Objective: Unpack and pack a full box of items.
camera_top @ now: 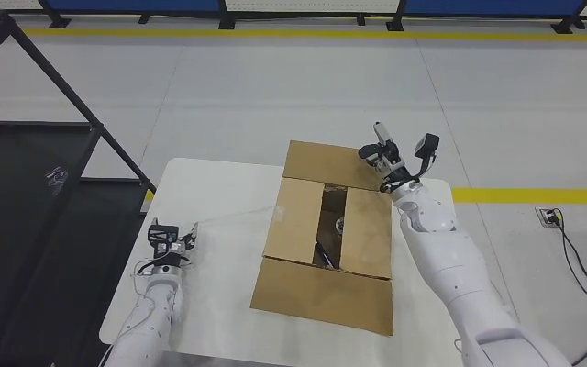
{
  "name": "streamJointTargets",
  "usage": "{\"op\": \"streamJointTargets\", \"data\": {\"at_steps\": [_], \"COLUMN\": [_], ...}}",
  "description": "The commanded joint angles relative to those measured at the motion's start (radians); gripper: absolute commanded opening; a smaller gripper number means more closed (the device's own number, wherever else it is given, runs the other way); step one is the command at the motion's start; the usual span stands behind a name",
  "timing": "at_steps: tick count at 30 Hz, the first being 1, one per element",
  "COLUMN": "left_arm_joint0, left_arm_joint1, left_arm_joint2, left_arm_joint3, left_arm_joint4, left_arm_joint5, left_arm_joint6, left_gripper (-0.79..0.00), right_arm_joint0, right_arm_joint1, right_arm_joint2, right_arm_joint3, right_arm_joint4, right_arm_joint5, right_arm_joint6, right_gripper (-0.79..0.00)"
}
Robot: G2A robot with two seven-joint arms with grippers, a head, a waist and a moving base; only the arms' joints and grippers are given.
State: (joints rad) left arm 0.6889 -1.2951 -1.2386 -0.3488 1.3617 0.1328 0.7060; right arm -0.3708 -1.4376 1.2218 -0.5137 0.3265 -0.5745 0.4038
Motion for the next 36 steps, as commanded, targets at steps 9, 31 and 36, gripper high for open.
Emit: {"op": "streamJointTargets", "data": {"at_steps": [9, 31, 36], "left_arm_joint0": [0.013, 0.079, 0.146], "left_arm_joint1": [0.014, 0.065, 0.070], "left_arm_joint2": [-0.025, -0.154, -0.193], "left_arm_joint3": [-0.006, -0.141, -0.299], "left_arm_joint4": [-0.020, -0.161, -0.265], "left_arm_joint5": [-0.015, -0.061, -0.210], "left_arm_joint6": [0.000, 0.047, 0.061], "left_gripper": [0.000, 0.000, 0.000], "right_arm_joint0": [0.016, 0.015, 0.004], "right_arm_joint1": [-0.009, -0.022, -0.007], "right_arm_joint2": [-0.005, 0.010, 0.033], "right_arm_joint3": [0.018, 0.004, -0.067], "right_arm_joint4": [-0.008, 0.052, 0.118], "right_arm_joint5": [0.003, 0.019, 0.147], "right_arm_joint6": [0.007, 0.099, 0.337], "right_gripper": [0.000, 0.000, 0.000]}}
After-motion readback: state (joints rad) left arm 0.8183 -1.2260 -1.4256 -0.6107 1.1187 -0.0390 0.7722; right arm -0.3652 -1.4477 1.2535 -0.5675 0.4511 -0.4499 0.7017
